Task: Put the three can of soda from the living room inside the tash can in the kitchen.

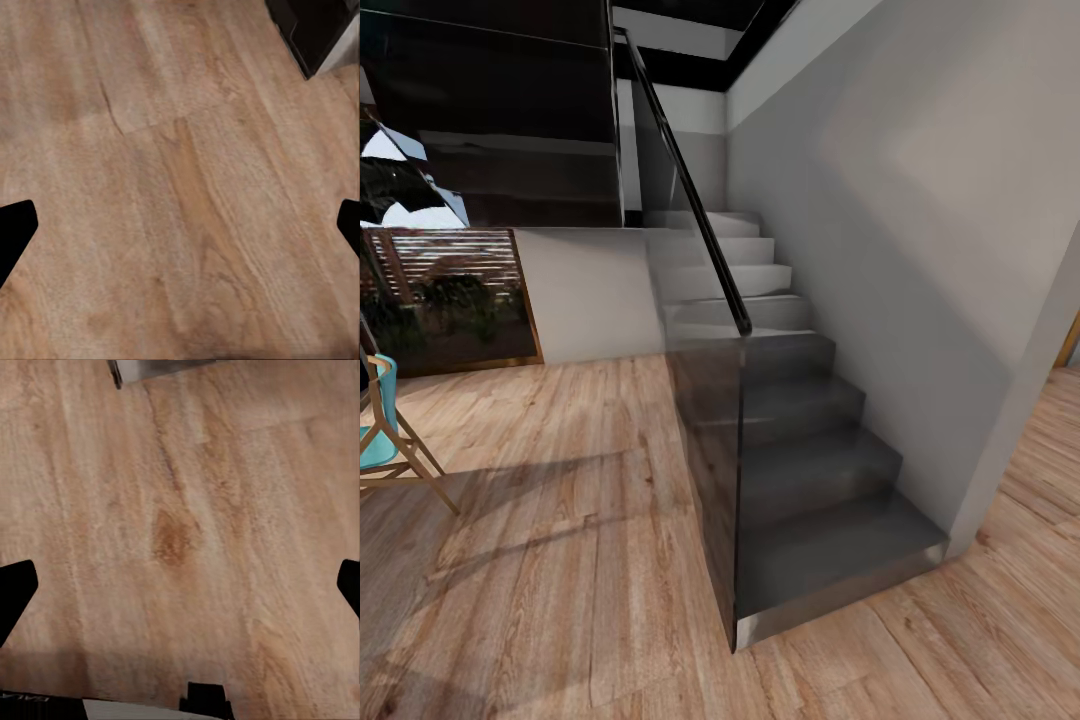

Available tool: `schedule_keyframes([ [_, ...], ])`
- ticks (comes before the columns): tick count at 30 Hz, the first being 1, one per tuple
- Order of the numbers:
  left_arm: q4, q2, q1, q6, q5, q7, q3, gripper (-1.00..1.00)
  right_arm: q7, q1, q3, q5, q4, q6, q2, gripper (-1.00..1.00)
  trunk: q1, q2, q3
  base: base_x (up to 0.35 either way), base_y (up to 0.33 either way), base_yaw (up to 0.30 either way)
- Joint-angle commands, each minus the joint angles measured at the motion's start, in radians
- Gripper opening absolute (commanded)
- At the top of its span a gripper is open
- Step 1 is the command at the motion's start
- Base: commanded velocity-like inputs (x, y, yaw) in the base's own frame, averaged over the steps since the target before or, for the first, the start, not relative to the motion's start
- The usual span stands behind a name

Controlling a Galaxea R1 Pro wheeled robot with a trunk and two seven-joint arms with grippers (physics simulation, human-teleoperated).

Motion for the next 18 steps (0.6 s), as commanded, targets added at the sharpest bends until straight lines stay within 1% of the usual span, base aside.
schedule_keyframes([
  [1,-0.046,0.000,0.002,0.003,0.000,0.000,0.000,1.00,0.014,0.001,-0.001,0.000,-0.033,-0.001,0.000,1.00,0.000,0.000,0.000,0.000,0.000,0.000],
  [2,-0.088,0.000,0.005,0.007,0.000,-0.001,0.000,1.00,0.028,0.001,-0.001,0.000,-0.065,-0.001,0.000,1.00,0.000,0.000,0.000,0.000,0.000,0.000],
  [3,-0.191,-0.001,0.016,0.028,0.000,-0.001,-0.001,1.00,0.061,0.003,-0.003,0.000,-0.160,-0.001,0.000,1.00,0.000,0.000,0.000,0.000,0.000,0.000],
  [4,-0.250,-0.001,0.021,0.053,0.000,-0.001,0.000,1.00,0.073,0.009,-0.005,-0.001,-0.226,0.001,0.000,1.00,0.000,0.000,0.000,0.000,0.000,0.000],
  [12,-0.511,-0.002,0.030,0.192,0.007,-0.002,0.002,1.00,0.088,0.052,-0.012,-0.002,-0.513,0.011,0.000,1.00,0.000,0.000,0.000,0.000,0.000,0.000],
  [13,-0.608,-0.002,0.031,0.244,0.010,-0.003,0.001,1.00,0.088,0.071,-0.012,-0.002,-0.624,0.013,0.000,1.00,0.000,0.000,0.000,0.000,0.000,0.000],
  [16,-0.687,-0.003,0.032,0.281,0.012,-0.003,0.001,1.00,0.088,0.091,-0.013,-0.002,-0.728,0.019,0.000,1.00,0.000,0.000,0.000,0.000,0.000,0.000],
  [18,-0.762,-0.002,0.032,0.305,0.023,-0.003,0.003,1.00,0.092,0.108,-0.013,-0.003,-0.859,0.068,0.000,1.00,0.000,0.000,0.000,0.000,0.000,0.000],
])
